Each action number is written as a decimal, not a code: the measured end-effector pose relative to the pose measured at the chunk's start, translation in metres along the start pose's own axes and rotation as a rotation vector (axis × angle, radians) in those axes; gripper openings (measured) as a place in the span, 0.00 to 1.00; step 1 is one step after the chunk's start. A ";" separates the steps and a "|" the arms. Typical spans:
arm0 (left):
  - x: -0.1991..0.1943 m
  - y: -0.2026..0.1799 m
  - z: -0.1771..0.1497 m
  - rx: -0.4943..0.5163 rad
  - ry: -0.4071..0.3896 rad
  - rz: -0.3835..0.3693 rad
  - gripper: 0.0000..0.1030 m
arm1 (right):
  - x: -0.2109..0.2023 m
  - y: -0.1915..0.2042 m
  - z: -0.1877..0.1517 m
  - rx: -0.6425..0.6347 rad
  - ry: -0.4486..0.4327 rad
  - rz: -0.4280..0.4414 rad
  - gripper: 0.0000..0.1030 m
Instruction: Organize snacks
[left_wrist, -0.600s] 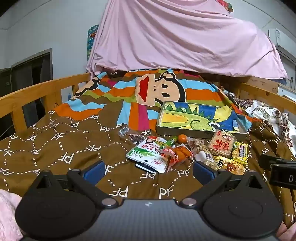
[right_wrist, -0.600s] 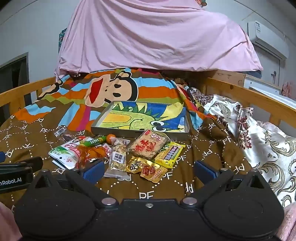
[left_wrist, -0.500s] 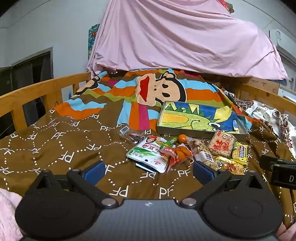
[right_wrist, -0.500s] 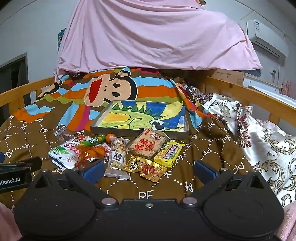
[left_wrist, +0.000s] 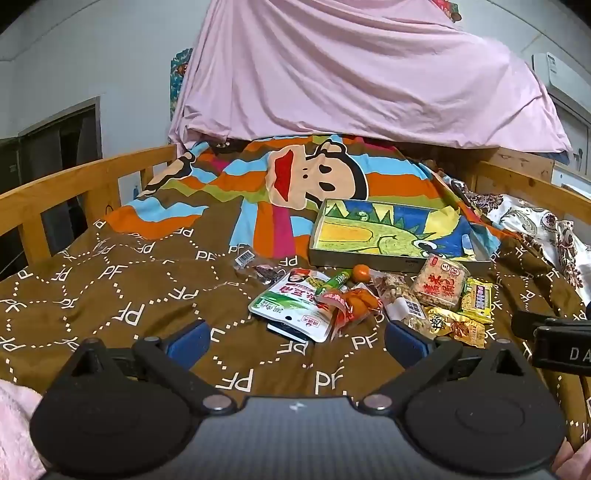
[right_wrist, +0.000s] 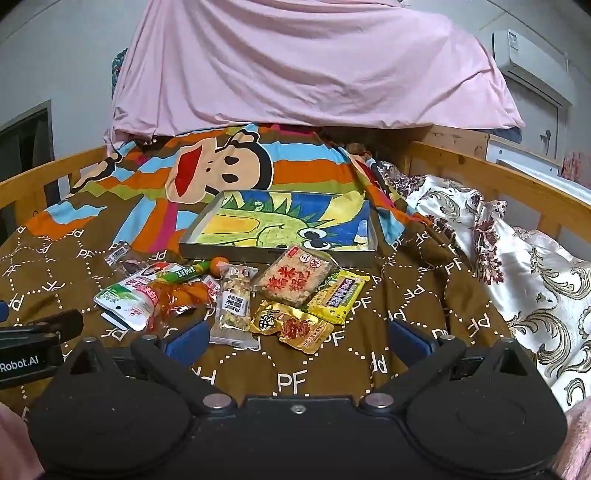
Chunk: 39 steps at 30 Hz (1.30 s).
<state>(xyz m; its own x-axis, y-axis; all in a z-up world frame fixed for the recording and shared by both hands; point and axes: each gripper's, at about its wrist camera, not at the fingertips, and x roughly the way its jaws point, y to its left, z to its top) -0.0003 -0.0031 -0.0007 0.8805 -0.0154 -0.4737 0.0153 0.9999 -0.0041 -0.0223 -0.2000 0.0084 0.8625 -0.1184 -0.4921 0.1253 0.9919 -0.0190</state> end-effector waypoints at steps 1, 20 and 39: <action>0.000 -0.001 0.001 0.001 0.002 0.001 1.00 | 0.000 0.001 0.000 0.000 0.000 -0.001 0.99; 0.001 -0.002 0.000 0.003 0.005 0.005 1.00 | -0.001 0.000 0.000 0.001 0.001 0.002 0.99; 0.002 -0.003 -0.001 0.003 0.006 0.004 0.99 | 0.000 0.000 0.000 0.002 0.001 0.003 0.99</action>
<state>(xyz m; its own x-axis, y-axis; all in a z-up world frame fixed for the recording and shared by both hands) 0.0009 -0.0058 -0.0020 0.8777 -0.0115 -0.4790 0.0133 0.9999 0.0004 -0.0225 -0.2005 0.0087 0.8621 -0.1157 -0.4934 0.1240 0.9922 -0.0159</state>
